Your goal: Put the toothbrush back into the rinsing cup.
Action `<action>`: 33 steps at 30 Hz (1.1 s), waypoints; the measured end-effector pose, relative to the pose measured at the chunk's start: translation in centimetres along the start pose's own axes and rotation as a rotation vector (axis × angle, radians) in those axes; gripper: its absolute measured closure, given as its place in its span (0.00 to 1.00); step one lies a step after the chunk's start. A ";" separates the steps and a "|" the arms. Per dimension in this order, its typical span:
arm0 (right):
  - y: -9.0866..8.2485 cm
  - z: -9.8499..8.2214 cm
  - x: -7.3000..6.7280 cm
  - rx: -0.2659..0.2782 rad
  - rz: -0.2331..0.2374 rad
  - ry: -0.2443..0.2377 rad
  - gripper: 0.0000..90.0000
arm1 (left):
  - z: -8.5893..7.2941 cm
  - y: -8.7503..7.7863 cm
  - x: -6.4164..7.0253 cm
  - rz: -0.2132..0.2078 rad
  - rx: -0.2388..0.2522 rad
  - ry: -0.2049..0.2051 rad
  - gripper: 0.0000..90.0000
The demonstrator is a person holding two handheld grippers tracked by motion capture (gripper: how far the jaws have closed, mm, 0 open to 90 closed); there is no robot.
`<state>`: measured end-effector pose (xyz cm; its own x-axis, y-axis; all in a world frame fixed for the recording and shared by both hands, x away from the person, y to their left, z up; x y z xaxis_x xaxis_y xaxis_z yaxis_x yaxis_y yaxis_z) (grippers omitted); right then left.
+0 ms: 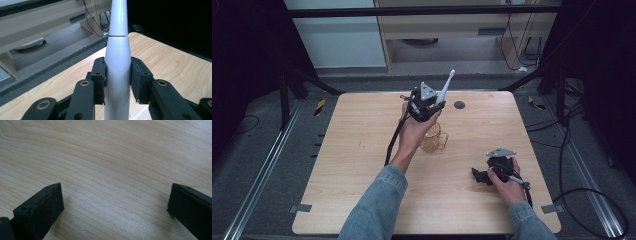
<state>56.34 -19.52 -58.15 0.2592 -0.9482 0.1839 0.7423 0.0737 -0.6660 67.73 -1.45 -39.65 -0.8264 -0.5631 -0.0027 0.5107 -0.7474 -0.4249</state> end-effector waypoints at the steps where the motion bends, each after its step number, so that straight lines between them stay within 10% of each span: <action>1: 0.0 0.0 0.0 0.000 0.000 0.000 0.00 | -0.1 0.0 0.0 0.000 -0.001 0.000 0.74; 33: 0.0 0.0 0.0 0.000 0.000 -0.002 0.00 | -3.4 0.7 -0.3 -0.002 -0.036 -0.016 0.74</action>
<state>56.33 -19.50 -58.17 0.2606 -0.9475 0.1853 0.7421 0.0738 -0.6662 67.48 -0.61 -43.04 -0.8232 -0.5676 0.0121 0.5003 -0.7352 -0.4573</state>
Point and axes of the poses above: each handheld gripper's, and its own axes: y roughly forward along the jaws, z roughly out of its top, x roughly to its right, the point moved 10 cm from there along y, roughly forward along the jaws, and after that the axes turned 15 degrees about -z, right-handed, at the moved point
